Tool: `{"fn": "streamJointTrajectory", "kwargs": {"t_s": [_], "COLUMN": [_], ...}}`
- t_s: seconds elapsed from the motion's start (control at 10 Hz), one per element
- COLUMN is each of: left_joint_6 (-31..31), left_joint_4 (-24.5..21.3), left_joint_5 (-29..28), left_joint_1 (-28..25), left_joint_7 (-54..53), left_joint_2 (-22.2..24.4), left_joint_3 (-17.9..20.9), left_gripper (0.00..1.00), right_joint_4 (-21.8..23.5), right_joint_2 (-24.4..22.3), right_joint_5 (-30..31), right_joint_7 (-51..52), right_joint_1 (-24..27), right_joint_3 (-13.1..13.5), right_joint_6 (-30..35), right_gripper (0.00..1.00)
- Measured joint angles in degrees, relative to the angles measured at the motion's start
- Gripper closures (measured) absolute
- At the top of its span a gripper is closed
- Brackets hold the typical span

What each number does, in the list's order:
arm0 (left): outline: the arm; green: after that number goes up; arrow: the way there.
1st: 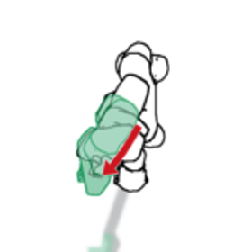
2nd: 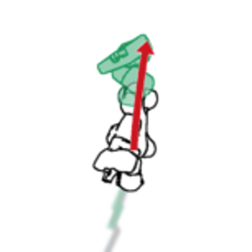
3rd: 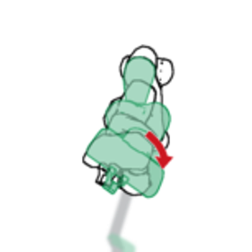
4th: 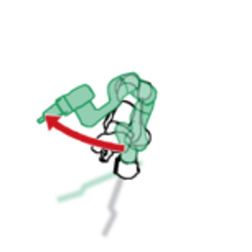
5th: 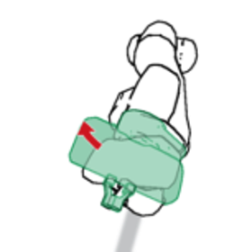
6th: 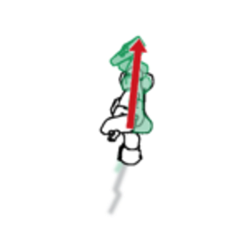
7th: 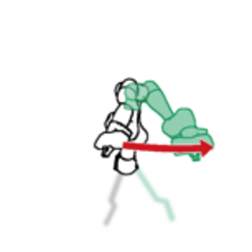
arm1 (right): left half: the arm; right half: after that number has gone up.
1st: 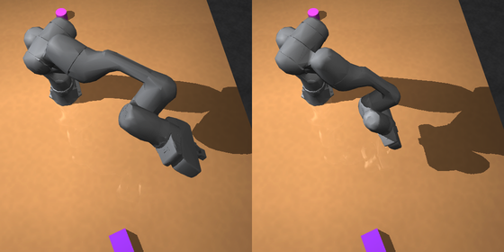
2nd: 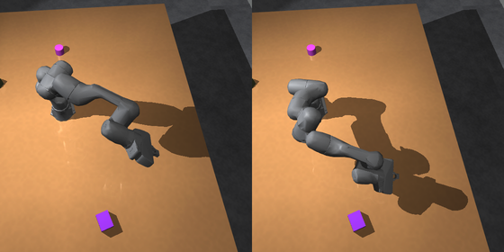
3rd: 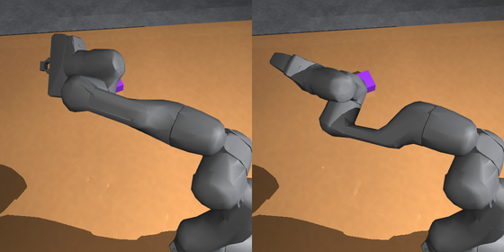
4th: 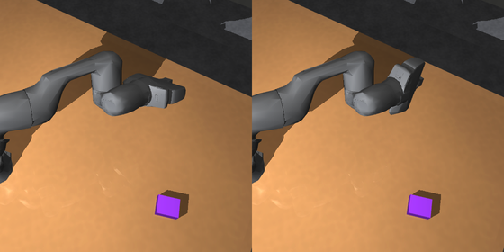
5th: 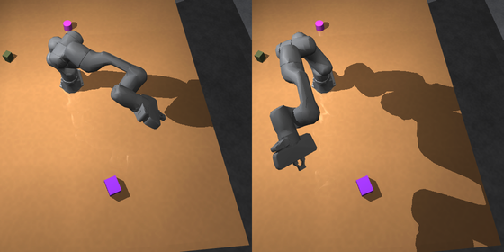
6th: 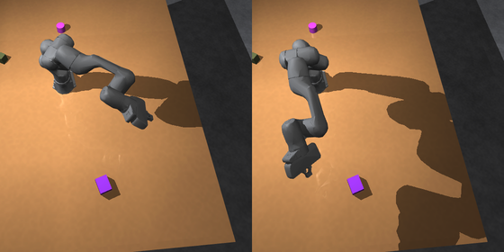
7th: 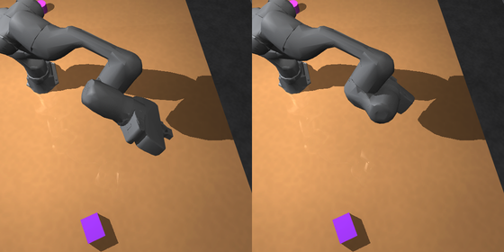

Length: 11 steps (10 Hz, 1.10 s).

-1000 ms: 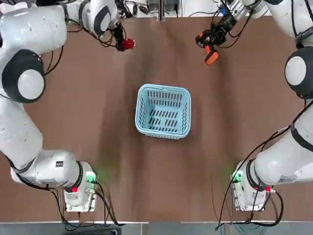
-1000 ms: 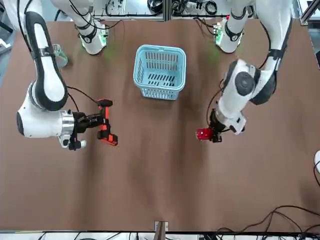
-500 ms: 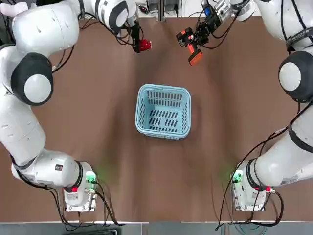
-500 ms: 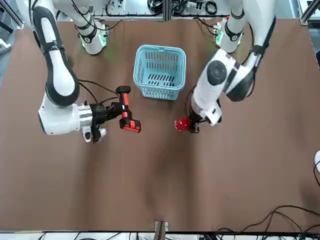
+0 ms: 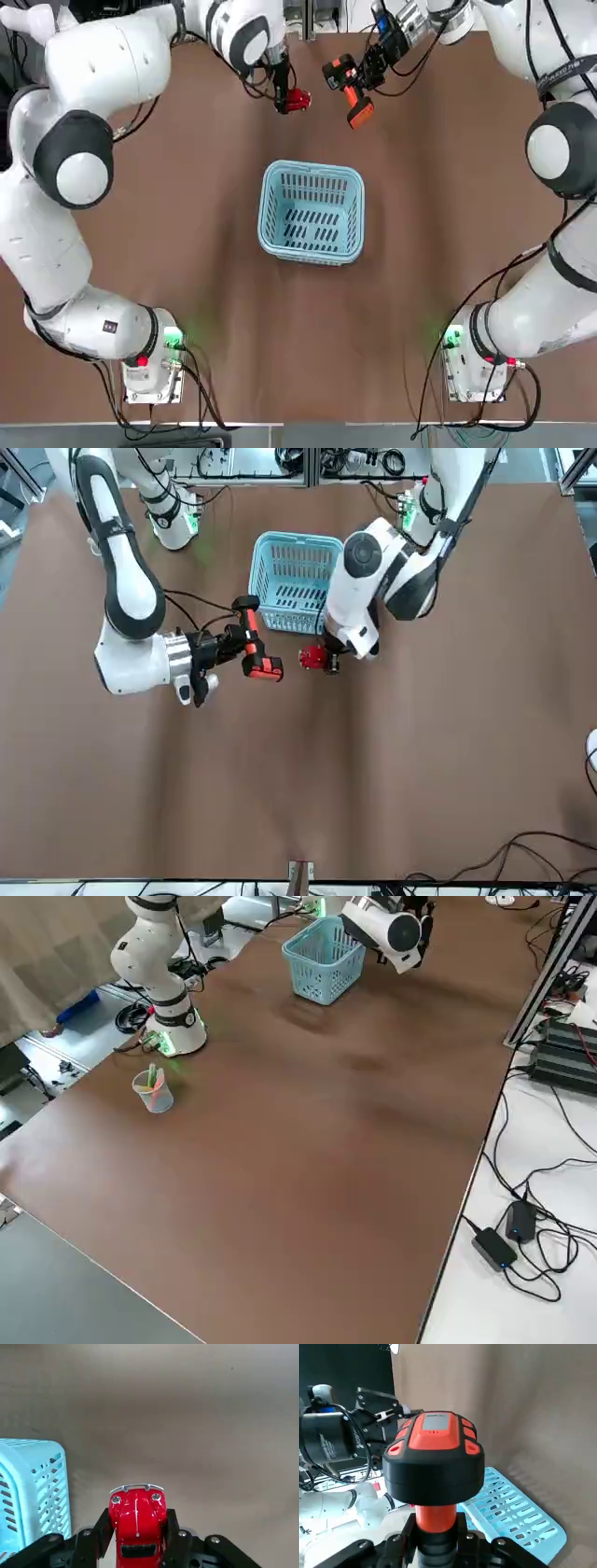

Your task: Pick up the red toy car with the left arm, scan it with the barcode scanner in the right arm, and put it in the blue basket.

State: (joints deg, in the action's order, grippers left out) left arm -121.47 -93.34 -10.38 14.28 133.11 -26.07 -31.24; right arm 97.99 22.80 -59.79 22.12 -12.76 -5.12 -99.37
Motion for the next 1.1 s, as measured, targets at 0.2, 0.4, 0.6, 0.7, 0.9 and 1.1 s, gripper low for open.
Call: {"fn": "streamJointTrajectory", "kwargs": {"t_s": [0.2, 0.4, 0.6, 0.7, 0.9, 1.1], "left_joint_6": [0.00, 0.00, 0.00, 0.00, 0.00, 0.00], "left_joint_4": [0.48, 1.27, 1.78, 1.78, 1.78, 1.78], "left_joint_5": [-0.16, -0.17, -0.18, -0.19, -0.21, -1.10], "left_joint_1": [0.61, 0.85, 0.88, 0.89, 0.91, 1.01], "left_joint_7": [0.03, 0.03, 0.03, 0.03, 0.03, 0.03], "left_joint_2": [-0.89, -1.18, -1.20, -1.23, -1.44, -1.93], "left_joint_3": [0.00, -0.01, -0.02, -0.02, -0.02, -0.04], "left_gripper": [0.51, 0.51, 0.51, 0.51, 0.51, 0.51], "right_joint_4": [0.20, 0.40, 1.92, 3.18, 5.37, 5.94], "right_joint_2": [0.14, 0.18, 0.22, 0.26, 0.26, -0.06], "right_joint_5": [-0.02, -0.03, -0.02, -0.01, 0.17, 0.56], "right_joint_7": [1.16, 2.11, 2.73, 3.02, 3.99, 4.53], "right_joint_1": [0.00, 0.00, -0.25, -0.53, -0.67, -0.47], "right_joint_3": [0.01, 0.07, 0.05, 0.05, 0.09, 0.49], "right_joint_6": [0.23, 0.77, 1.19, 1.22, 1.64, 4.28], "right_gripper": [0.63, 0.63, 0.63, 0.63, 0.63, 0.63]}}
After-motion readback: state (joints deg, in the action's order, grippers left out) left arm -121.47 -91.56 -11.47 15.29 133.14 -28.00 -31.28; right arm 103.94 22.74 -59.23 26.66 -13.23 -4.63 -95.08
